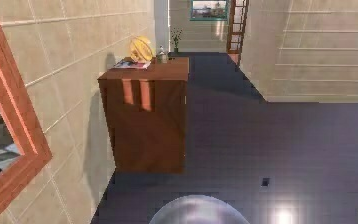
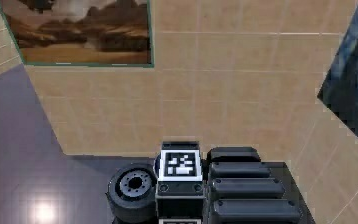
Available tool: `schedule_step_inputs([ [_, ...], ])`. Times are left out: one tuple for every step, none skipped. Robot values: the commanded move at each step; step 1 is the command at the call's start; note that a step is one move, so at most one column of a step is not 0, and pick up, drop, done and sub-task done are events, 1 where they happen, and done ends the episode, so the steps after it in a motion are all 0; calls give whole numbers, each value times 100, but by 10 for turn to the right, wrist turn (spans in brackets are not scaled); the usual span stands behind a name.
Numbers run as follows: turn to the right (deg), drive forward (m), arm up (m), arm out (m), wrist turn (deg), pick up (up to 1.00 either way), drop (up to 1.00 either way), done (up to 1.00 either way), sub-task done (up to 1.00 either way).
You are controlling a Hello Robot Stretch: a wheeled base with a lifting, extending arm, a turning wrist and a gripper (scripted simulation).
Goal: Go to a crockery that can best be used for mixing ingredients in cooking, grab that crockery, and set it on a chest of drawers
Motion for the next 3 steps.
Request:
schedule_step_inputs([
  [-120, 0, 0, 0, 0, 0, 0, 0, 0],
  [0, 100, 0, 0, 0, 0, 0, 0, 0],
  [-30, 0, 0, 0, 0, 0, 0, 0, 0],
])
